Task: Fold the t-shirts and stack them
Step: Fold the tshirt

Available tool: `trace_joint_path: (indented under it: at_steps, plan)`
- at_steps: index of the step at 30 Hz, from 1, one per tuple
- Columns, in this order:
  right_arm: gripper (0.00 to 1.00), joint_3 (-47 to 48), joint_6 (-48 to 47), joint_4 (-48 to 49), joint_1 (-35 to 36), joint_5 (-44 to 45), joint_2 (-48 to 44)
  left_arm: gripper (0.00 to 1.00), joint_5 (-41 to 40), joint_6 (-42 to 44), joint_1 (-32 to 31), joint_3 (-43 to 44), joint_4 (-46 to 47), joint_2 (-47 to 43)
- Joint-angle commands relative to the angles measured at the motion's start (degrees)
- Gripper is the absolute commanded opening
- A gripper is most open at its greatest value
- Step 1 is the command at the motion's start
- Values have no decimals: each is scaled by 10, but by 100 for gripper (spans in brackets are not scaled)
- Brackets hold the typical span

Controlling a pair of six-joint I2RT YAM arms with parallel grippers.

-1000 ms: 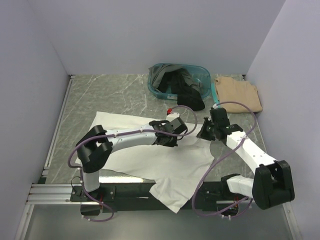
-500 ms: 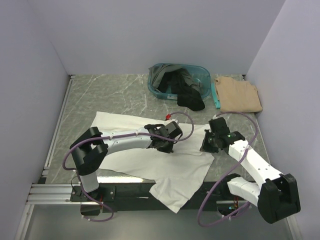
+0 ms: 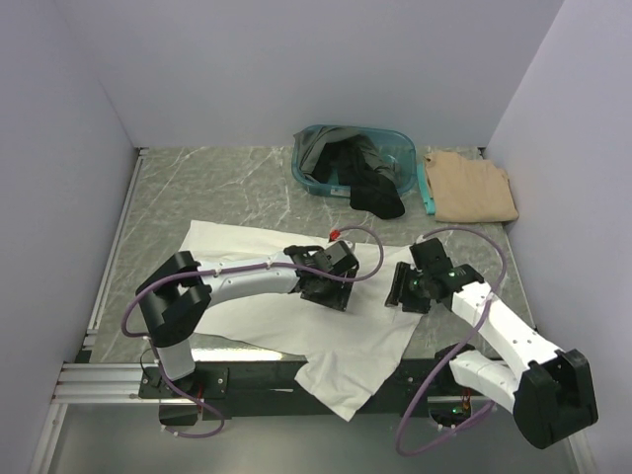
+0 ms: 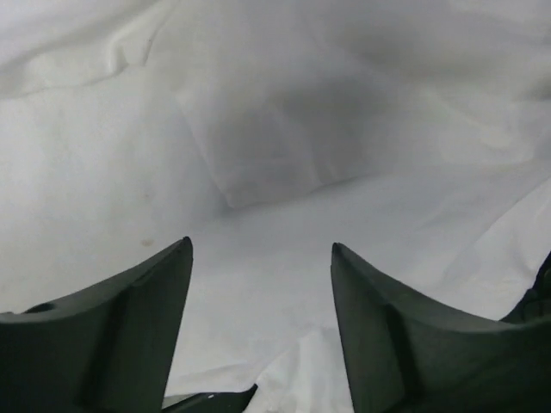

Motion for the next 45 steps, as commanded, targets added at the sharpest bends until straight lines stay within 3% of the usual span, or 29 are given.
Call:
trace_joint_path:
  at_steps: [1, 2, 4, 8, 12, 15, 20, 26, 32, 45]
  plan:
    - [59, 20, 1, -14, 4, 3, -33, 74, 22, 21, -1, -3, -14, -42]
    - [66, 24, 1, -13, 5, 13, -39, 89, 17, 24, -1, -1, -18, -43]
    - [73, 39, 4, -3, 4, 18, -42, 99, -13, 22, 0, 6, -33, -51]
    - [79, 71, 6, 27, 2, 32, -9, 100, -48, 16, 19, 13, -39, -72]
    - [80, 111, 2, 70, 2, 61, 49, 99, -9, 5, 125, -34, 18, -115]
    - [81, 129, 0, 121, -5, 77, 103, 100, -39, -6, 211, -75, 57, -145]
    - [81, 154, -1, 181, -29, 79, 212, 99, 1, -24, 364, -110, 121, -146]
    - [81, 186, -21, 210, -47, 97, 300, 99, -2, -27, 461, -121, 142, -118]
    - [81, 227, -58, 196, -61, 120, 369, 99, 26, -31, 514, -141, 170, -80]
    - [78, 321, -152, 197, -97, 93, 462, 99, 53, -19, 545, -109, 169, -6]
